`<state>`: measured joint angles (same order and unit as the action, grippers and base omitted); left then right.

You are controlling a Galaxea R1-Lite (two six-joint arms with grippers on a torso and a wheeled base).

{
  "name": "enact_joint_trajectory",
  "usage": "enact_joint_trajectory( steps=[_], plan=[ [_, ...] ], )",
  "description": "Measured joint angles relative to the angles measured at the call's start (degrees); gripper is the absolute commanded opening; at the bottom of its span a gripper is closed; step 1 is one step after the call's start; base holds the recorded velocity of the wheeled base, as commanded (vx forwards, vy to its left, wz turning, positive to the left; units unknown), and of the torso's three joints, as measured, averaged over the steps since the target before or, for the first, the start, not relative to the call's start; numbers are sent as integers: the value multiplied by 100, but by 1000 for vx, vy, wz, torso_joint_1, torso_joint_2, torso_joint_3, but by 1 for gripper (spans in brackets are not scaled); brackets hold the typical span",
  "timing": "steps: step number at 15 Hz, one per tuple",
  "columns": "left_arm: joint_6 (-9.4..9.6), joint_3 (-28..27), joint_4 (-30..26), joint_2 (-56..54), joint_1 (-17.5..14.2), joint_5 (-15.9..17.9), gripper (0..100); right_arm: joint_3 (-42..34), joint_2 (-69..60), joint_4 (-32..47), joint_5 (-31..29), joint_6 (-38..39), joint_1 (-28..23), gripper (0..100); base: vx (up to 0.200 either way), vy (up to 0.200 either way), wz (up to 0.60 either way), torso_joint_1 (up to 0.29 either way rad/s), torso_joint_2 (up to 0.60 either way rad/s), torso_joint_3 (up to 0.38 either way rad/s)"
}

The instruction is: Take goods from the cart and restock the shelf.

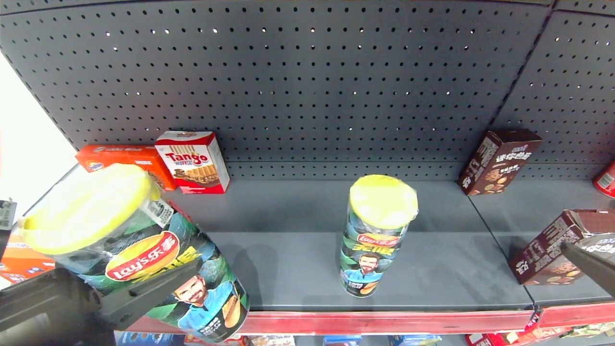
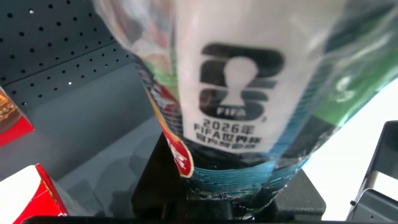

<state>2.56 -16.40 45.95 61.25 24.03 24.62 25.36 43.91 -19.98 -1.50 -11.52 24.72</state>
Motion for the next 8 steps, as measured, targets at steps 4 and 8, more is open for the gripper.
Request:
enact_joint_trajectory(
  steps=[4, 8],
  plan=[
    [0, -16, 0, -9, 15, -2, 0, -959, -1403, 727, -641, 60, -124, 100, 0, 0, 0, 0, 0, 0],
    [1, -162, -2, 7, 37, 15, 0, -2050, -2352, 1030, -811, 184, -1152, 100, 0, 0, 0, 0, 0, 0]
  ],
)
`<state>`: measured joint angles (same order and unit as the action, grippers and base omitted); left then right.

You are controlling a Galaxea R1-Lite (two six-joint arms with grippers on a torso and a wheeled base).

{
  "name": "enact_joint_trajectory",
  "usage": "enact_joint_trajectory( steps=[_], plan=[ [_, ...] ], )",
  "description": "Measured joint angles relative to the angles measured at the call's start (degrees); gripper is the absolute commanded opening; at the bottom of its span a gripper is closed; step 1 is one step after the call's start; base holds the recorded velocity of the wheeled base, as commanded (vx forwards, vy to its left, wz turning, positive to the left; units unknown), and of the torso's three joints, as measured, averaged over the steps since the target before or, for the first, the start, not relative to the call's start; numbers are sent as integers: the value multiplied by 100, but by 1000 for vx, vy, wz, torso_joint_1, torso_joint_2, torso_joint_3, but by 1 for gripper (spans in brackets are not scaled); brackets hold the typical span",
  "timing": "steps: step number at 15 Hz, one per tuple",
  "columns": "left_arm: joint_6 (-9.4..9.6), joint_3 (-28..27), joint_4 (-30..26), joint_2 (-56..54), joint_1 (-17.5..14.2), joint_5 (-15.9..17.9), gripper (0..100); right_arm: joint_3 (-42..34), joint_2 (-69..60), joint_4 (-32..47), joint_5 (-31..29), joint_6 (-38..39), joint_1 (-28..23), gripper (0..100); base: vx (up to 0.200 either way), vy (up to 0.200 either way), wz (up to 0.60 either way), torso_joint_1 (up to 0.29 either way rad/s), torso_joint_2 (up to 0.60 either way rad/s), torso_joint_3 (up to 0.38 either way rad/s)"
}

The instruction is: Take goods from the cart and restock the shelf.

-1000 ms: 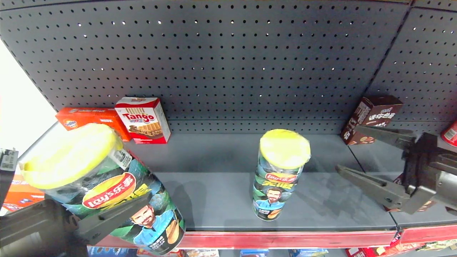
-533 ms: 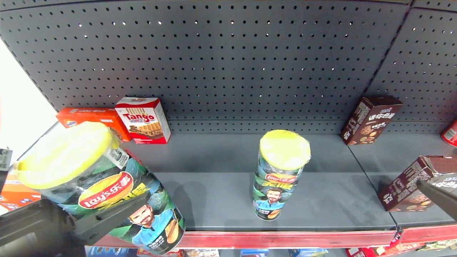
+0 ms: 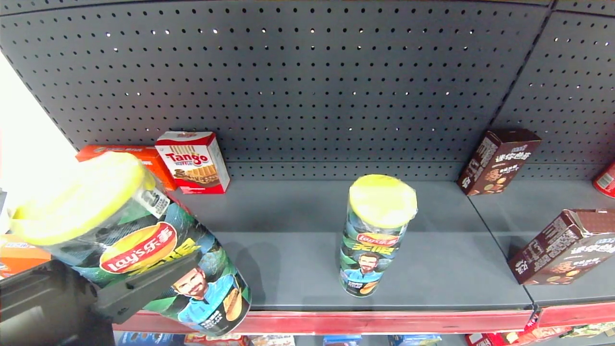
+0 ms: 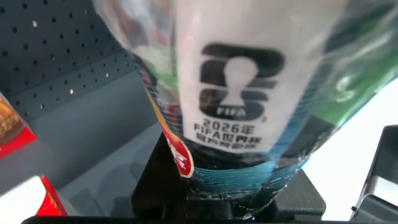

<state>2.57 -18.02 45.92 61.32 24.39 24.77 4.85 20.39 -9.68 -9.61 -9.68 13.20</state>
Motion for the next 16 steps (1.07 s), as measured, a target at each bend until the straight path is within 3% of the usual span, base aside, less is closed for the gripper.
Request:
enact_joint_trajectory(
  steps=[3, 5, 10, 15, 16],
  plan=[
    [7, -45, 2, 23, 18, 22, 0, -364, -364, 478, 26, 22, -1202, 100, 0, 0, 0, 0, 0, 0],
    [7, -45, 2, 32, 85, 22, 0, -411, -679, 697, 219, 35, -1701, 100, 0, 0, 0, 0, 0, 0],
    [13, -45, 4, 30, 178, 21, 0, -428, -1375, 736, 619, 347, -1819, 100, 0, 0, 0, 0, 0, 0],
    [16, -85, 2, 37, 339, 33, 0, -463, -1510, 574, 688, 968, -1819, 100, 0, 0, 0, 0, 0, 0],
    [16, -94, 2, 54, 355, 43, 0, -469, -1519, 578, 466, 1014, -1821, 100, 0, 0, 0, 0, 0, 0]
  ],
)
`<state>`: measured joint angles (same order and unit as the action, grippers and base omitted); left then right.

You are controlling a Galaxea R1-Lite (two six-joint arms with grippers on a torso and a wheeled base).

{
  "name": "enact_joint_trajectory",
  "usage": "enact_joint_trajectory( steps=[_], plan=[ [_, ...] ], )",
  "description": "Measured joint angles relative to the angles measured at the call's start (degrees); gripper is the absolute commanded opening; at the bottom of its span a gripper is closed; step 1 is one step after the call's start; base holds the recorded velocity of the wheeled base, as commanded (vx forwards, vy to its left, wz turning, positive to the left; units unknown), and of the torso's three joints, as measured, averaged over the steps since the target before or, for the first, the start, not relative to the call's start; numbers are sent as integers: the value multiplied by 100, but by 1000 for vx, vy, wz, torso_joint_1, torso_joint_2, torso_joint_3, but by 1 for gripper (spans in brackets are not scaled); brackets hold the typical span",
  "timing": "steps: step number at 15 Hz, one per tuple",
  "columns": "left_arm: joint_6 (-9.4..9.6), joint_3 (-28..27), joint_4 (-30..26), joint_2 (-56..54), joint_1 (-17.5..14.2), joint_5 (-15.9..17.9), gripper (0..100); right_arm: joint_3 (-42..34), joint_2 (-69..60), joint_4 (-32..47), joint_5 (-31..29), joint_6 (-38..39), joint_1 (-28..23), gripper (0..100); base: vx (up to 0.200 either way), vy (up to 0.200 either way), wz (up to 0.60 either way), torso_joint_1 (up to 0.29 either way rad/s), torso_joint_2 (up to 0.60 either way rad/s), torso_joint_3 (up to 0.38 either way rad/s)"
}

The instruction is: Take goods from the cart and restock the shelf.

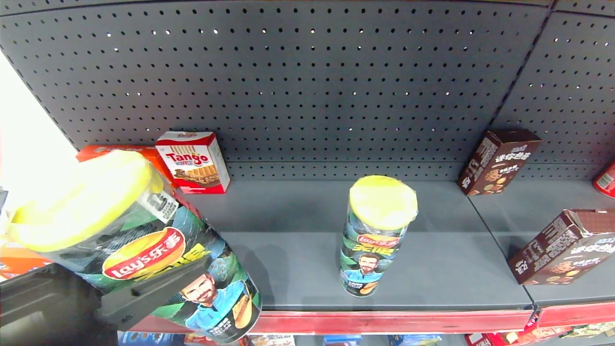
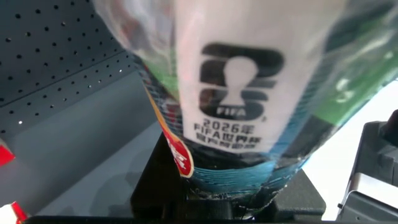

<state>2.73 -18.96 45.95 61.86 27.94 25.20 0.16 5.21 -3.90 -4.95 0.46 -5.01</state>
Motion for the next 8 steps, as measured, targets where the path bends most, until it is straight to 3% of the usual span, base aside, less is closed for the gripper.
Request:
enact_joint_trajectory(
  steps=[2, 3, 5, 6, 8],
  plan=[
    [0, -35, 0, 71, 13, 11, 0, -5, -6, 89, -886, 18, -5, 100, 0, 0, 0, 0, 0, 0],
    [0, -44, 1, 105, 17, 34, 0, -5, -13, 106, -780, -28, 11, 100, 0, 0, 0, 0, 0, 0],
    [0, 13, -5, 179, 17, 79, 0, -5, -59, 104, 162, -229, 286, 100, 0, 0, 0, 0, 0, 0],
    [0, 30, 4, 215, 17, 80, 0, -6, -94, 104, 277, -293, 439, 100, 0, 0, 0, 0, 0, 0],
    [9, 55, 4, 284, 0, 80, 0, -9, -118, 123, -112, -124, 367, 100, 0, 0, 0, 0, 0, 0]
  ],
)
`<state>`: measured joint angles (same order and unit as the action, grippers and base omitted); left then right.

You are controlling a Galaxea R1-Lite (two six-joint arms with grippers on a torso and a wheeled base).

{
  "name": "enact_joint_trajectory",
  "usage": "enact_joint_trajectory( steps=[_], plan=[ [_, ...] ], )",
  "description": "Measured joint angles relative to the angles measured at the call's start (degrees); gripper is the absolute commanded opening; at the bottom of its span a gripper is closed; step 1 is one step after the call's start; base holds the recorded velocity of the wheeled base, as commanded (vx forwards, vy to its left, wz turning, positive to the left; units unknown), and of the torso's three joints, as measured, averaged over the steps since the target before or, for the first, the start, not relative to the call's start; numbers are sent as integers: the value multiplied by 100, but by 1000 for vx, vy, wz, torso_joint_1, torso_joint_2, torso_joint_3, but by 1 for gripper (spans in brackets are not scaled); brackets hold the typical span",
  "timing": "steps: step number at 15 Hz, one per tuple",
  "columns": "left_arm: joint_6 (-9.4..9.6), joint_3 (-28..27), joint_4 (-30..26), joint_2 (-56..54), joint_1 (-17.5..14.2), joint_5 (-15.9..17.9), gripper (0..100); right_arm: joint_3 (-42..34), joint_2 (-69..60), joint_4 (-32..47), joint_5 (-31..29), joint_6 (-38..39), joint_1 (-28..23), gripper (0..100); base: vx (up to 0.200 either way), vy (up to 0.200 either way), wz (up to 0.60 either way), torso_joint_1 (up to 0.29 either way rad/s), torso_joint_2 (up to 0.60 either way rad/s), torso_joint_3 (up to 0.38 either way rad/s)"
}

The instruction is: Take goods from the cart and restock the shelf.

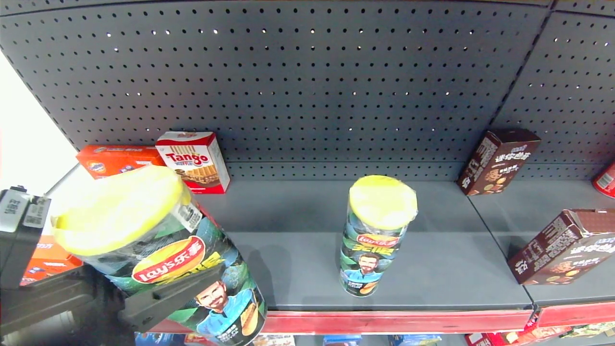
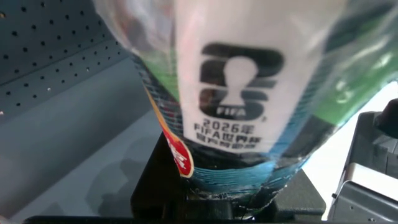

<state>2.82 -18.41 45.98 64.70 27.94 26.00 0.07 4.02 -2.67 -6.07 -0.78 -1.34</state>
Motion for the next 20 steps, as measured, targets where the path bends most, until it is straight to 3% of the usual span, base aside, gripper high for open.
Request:
enact_joint_trajectory(
  steps=[1, 4, 9, 13, 16, 18, 20],
  plan=[
    [-2, 2, 5, 35, -2, 2, 0, 0, -1, 35, -62, 135, -144, 100, 0, 0, 0, 0, 0, 0],
    [-2, 5, 11, 115, -9, 2, 0, -2, -229, 289, 707, -241, -13, 100, 0, 0, 0, 0, 0, 0],
    [13, -212, 24, 360, 2, 7, 0, -7, -389, 285, 556, 78, 44, 100, 0, 0, 0, 0, 0, 0],
    [-22, -903, 16, 718, -71, -59, 0, -7, -402, 285, 558, 78, 49, 100, 0, 0, 0, 0, 0, 0],
    [-55, -1558, 7, 1203, -127, 76, 0, -7, -405, 285, 558, 78, 49, 100, 0, 0, 0, 0, 0, 0],
    [16, -1991, -2, 1590, -262, 90, 0, -7, -405, 283, 561, 78, 44, 100, 0, 0, 0, 0, 0, 0],
    [211, -2387, -4, 1994, -388, 90, 0, -7, -405, 285, 558, 78, 44, 100, 0, 0, 0, 0, 0, 0]
  ],
)
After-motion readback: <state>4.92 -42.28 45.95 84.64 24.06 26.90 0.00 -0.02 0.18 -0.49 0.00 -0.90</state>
